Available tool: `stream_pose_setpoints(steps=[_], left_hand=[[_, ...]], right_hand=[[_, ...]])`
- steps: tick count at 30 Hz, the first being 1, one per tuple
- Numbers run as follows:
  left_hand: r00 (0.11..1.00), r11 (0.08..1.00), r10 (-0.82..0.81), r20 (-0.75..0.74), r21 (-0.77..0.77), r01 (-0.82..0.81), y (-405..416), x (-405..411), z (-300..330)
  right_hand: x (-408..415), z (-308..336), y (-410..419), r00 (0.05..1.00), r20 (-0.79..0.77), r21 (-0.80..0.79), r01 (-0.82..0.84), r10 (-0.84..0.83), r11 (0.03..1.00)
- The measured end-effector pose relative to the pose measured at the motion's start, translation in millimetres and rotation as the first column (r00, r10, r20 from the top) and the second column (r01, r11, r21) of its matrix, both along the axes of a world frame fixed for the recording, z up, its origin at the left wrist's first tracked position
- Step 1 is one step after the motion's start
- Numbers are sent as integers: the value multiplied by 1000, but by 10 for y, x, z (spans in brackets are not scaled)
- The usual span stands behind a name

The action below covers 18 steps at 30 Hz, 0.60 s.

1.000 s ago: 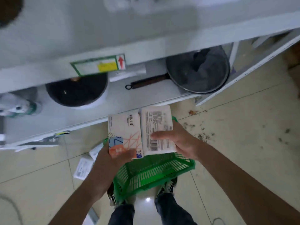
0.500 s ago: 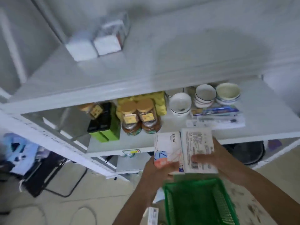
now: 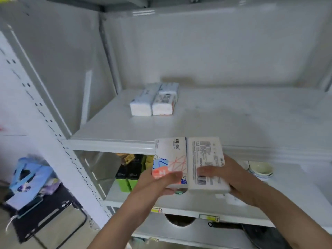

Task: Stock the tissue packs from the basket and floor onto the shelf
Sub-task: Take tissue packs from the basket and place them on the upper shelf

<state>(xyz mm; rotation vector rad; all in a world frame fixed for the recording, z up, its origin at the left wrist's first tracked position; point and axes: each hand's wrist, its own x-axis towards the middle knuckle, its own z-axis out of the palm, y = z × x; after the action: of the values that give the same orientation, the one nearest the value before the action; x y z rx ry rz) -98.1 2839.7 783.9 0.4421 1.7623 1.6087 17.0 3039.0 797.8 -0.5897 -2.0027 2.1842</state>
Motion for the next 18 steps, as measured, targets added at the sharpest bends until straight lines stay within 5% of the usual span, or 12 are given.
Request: stream_pose_setpoints(steps=[9,14,18], left_hand=[[985,990,124,-121,82,-115,-79,-1064,592],[971,993,115,-212,-9,-120,-34,-1668,665],[923,977,-86,-375,-213,4,-73,-1909,671]], right_hand=[[-1180,570,-75,1000,-22,16,7,-6,1000],[-1784,599,-87,991,54,73,117,-121,990],[-1937,563,-106,976,71,265,181,-206,947]])
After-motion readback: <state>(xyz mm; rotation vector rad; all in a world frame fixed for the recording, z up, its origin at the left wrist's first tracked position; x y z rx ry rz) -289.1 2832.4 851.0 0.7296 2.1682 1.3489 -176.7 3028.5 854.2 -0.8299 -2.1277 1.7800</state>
